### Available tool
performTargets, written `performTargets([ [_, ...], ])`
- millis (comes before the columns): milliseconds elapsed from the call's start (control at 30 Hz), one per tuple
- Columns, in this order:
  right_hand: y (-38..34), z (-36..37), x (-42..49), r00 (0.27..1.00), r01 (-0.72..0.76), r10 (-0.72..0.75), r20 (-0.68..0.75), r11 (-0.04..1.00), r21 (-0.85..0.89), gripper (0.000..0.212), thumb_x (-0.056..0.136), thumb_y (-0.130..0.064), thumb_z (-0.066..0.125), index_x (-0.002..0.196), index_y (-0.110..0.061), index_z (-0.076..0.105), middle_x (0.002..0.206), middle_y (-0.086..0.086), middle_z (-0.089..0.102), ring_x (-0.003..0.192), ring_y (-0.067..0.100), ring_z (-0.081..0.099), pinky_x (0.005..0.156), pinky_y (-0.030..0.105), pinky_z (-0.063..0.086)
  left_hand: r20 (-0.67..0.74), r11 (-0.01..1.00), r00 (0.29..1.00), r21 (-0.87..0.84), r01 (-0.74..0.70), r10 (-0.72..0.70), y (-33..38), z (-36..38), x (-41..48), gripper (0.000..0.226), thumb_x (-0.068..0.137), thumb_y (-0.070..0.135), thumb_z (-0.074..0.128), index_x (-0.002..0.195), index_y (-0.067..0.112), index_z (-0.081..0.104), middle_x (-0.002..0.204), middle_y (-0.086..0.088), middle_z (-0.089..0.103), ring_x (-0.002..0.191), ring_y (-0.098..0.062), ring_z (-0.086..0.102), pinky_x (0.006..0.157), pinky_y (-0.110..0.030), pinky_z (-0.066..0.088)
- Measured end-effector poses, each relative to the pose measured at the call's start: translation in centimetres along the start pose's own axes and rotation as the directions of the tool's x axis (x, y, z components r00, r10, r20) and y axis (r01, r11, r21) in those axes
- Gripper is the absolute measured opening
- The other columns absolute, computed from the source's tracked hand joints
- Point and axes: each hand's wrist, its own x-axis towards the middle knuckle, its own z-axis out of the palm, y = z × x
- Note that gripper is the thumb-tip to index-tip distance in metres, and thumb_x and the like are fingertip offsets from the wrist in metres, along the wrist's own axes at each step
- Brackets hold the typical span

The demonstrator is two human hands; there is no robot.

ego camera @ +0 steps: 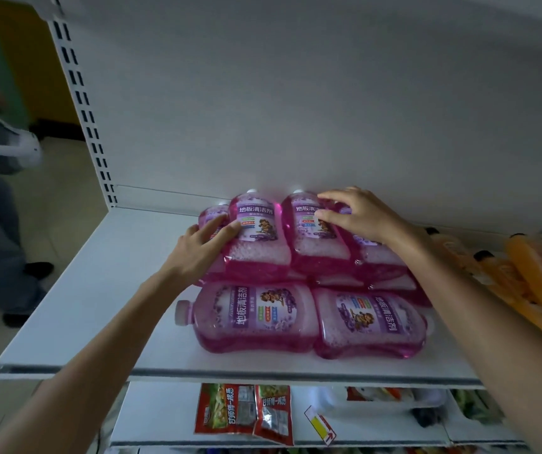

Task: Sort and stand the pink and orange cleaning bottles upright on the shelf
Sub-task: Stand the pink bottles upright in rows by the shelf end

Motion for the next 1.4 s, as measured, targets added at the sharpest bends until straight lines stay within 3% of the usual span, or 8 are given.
performTargets([
  [267, -10.2, 3.5, 2.1, 0.963, 0.176, -0.150, -0.226, 0.979, 0.100, 0.042, 0.088, -0.031, 0.062, 0.125, -0.012, 0.056, 0.131, 0.005, 0.054, 0.123, 0.017, 0.046, 0.099, 0.022, 0.031, -0.016, 0.992, 1.000, 0.121, -0.016, 0.018, -2.8, -3.8, -1.1, 0.058, 0.087, 0.043, 0.057, 0.136, 0.018, 0.041, 0.132, -0.013, 0.047, 0.096, -0.018, 0.054, 0.084, -0.034, 0.047],
  [467, -12.6, 4.8, 3.1, 0.972, -0.234, 0.232, -0.030, 0.960, -0.151, 0.067, 0.086, -0.063, 0.046, 0.138, -0.020, 0.042, 0.143, 0.016, 0.041, 0.134, 0.033, 0.030, 0.108, 0.039, 0.025, 0.089, 0.994, 0.993, 0.065, -0.083, 0.077, -3.5, -6.0, -1.7, 0.020, 0.089, 0.035, 0.056, 0.104, 0.024, 0.063, 0.115, -0.005, 0.061, 0.097, -0.014, 0.057, 0.072, -0.022, 0.042],
  [567, -12.7, 5.4, 3.0, 0.956, -0.285, 0.281, -0.081, 0.958, -0.042, 0.061, 0.081, -0.065, 0.052, 0.125, -0.023, 0.054, 0.130, 0.018, 0.052, 0.124, 0.033, 0.043, 0.102, 0.037, 0.035, 0.022, 0.987, 0.988, 0.042, -0.153, 0.152, -2.5, -5.5, -1.6, 0.007, 0.087, 0.036, 0.058, 0.089, 0.032, 0.063, 0.109, -0.002, 0.061, 0.098, -0.015, 0.058, 0.079, -0.030, 0.048],
  [767, -14.1, 5.7, 2.0, 0.884, -0.046, 0.171, -0.436, 0.958, 0.282, 0.046, 0.071, -0.049, 0.072, 0.101, -0.018, 0.059, 0.098, -0.006, 0.066, 0.089, 0.013, 0.060, 0.080, 0.028, 0.047, 0.108, 0.939, 0.934, 0.009, -0.343, 0.340, 0.9, -3.5, -2.2, 0.035, 0.080, 0.045, 0.063, 0.100, 0.017, 0.066, 0.084, 0.013, 0.060, 0.071, 0.001, 0.057, 0.063, -0.009, 0.043],
  [967, -16.0, 5.3, 1.7, 0.755, 0.099, 0.245, -0.608, 0.874, 0.476, 0.042, 0.071, -0.037, 0.078, 0.099, -0.021, 0.050, 0.103, 0.000, 0.057, 0.088, 0.011, 0.054, 0.065, 0.006, 0.038, 0.235, 0.930, 0.914, -0.246, -0.274, 0.331, 0.9, -3.8, -3.2, 0.060, 0.071, 0.053, 0.067, 0.124, 0.044, 0.040, 0.091, 0.025, 0.064, 0.077, 0.008, 0.064, 0.068, -0.017, 0.053],
  [1133, -17.1, 4.3, 1.8, 0.889, 0.151, 0.240, -0.391, 0.652, 0.743, 0.037, 0.070, -0.035, 0.077, 0.098, -0.026, 0.054, 0.105, -0.003, 0.062, 0.095, 0.015, 0.062, 0.085, 0.036, 0.052, 0.136, 0.882, 0.930, -0.388, -0.267, 0.341, -0.9, -5.9, -2.5, 0.087, 0.073, 0.043, 0.074, 0.145, 0.029, 0.026, 0.111, 0.003, 0.067, 0.093, -0.013, 0.067, 0.079, -0.030, 0.056],
  [1233, -17.6, 4.3, 2.0, 0.980, 0.088, 0.035, -0.197, 0.811, 0.578, 0.067, 0.065, -0.035, 0.082, 0.120, -0.027, 0.046, 0.129, 0.002, 0.053, 0.112, 0.021, 0.055, 0.093, 0.046, 0.048, 0.051, 0.870, 0.948, -0.416, -0.266, 0.314, -2.8, -7.6, -2.7, 0.083, 0.071, 0.036, 0.070, 0.142, 0.038, 0.028, 0.112, 0.002, 0.066, 0.095, -0.020, 0.067, 0.078, -0.039, 0.056],
  [1400, -20.3, 6.5, 2.8, 0.972, 0.158, -0.048, -0.231, 0.859, 0.487, 0.078, 0.062, -0.029, 0.086, 0.123, -0.016, 0.040, 0.124, -0.001, 0.051, 0.108, 0.016, 0.053, 0.083, 0.023, 0.047, -0.048, 0.890, 0.945, -0.325, -0.320, 0.323, -4.9, -9.6, -4.1, 0.080, 0.082, 0.012, 0.066, 0.142, 0.036, 0.020, 0.103, 0.008, 0.064, 0.086, -0.003, 0.067, 0.067, -0.015, 0.053],
])
